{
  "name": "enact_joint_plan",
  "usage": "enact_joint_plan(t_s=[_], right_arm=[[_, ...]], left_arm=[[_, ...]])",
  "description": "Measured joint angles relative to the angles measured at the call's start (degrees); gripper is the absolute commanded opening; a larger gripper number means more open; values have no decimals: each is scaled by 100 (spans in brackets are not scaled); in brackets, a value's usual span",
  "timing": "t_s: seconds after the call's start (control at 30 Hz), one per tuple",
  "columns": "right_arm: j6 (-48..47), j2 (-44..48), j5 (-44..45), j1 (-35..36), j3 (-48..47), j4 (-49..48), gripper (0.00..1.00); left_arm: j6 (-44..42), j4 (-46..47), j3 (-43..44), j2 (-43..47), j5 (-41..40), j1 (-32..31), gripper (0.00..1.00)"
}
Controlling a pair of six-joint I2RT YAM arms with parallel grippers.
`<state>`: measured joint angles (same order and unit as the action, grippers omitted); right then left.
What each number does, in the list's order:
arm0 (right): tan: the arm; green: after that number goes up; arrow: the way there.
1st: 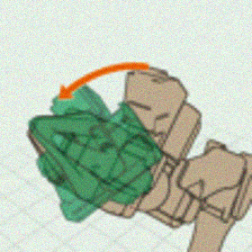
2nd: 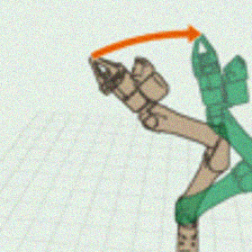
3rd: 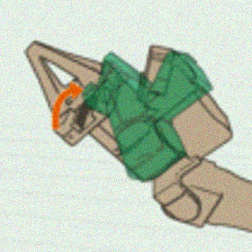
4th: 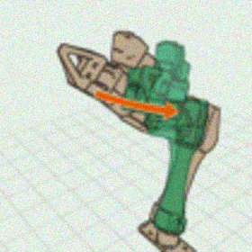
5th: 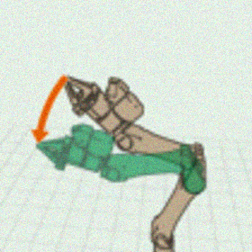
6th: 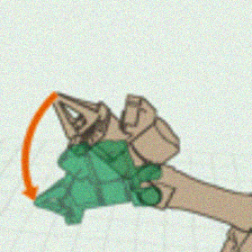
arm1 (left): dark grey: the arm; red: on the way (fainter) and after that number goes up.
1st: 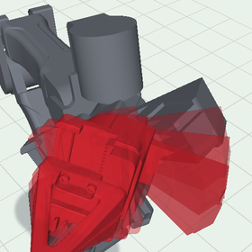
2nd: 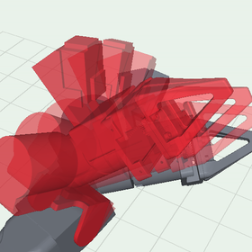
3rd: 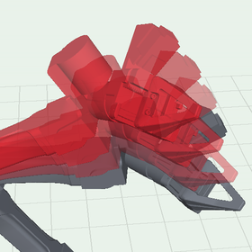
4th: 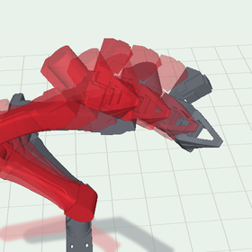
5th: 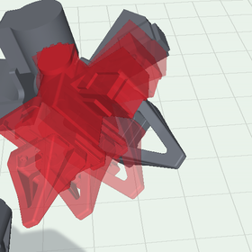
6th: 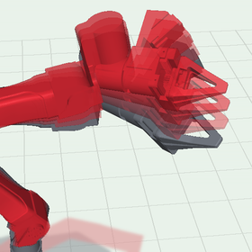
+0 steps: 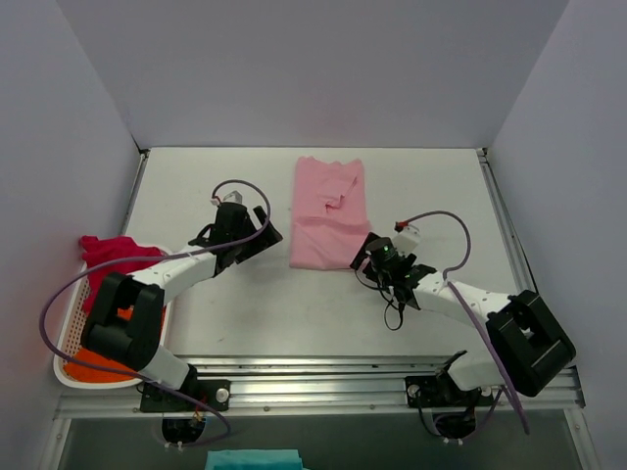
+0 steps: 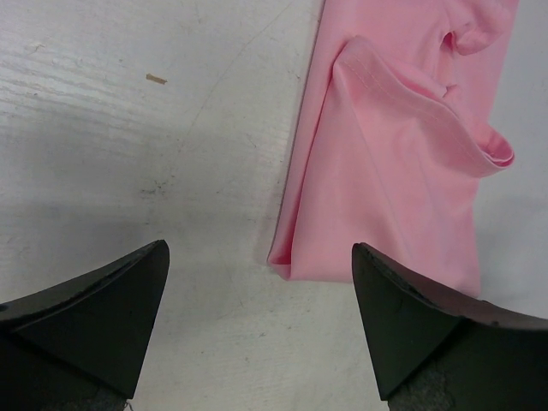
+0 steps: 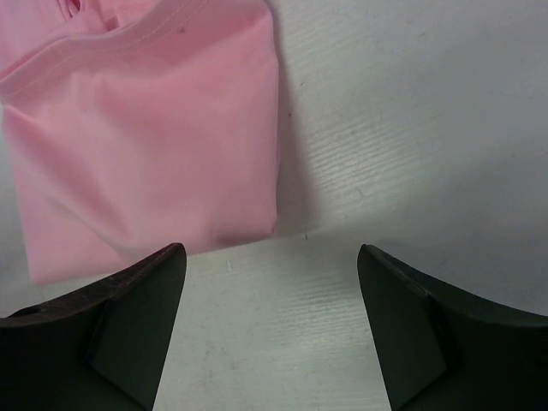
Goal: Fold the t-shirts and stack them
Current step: Grab one side of the 2/3 rectangular tshirt with both arms
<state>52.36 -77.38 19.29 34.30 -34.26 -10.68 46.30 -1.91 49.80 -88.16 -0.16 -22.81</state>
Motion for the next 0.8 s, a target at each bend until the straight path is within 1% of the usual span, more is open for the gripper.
enact_joint_plan(t_s=[0.03, 0.07, 0.17, 0.37, 0.53, 0.73, 0.77, 0.8], right_arm=[[20, -35, 7, 44, 26, -24, 73], [37, -68, 9, 79, 63, -57, 68], [118, -221, 42, 98, 129, -146, 61], [146, -826, 170, 68, 111, -522, 55], [118, -1405, 201, -138, -256, -1054, 53], [35, -1735, 223, -258, -396, -1534, 51], [17, -1777, 210, -280, -417, -1591, 42], [-20, -1827, 190, -310, -444, -1646, 37]], left_arm=[[0, 7, 0, -44, 0, -7, 97], [0, 11, 0, -72, 0, -11, 97], [0, 57, 0, -131, -2, -11, 97], [-4, 184, 4, -258, 0, -11, 97], [-11, 201, 4, -317, -4, -11, 97], [-26, 223, 4, -321, -4, -11, 98], [-28, 232, 4, -332, -4, -11, 98], [-28, 249, 4, -348, -2, -11, 98]])
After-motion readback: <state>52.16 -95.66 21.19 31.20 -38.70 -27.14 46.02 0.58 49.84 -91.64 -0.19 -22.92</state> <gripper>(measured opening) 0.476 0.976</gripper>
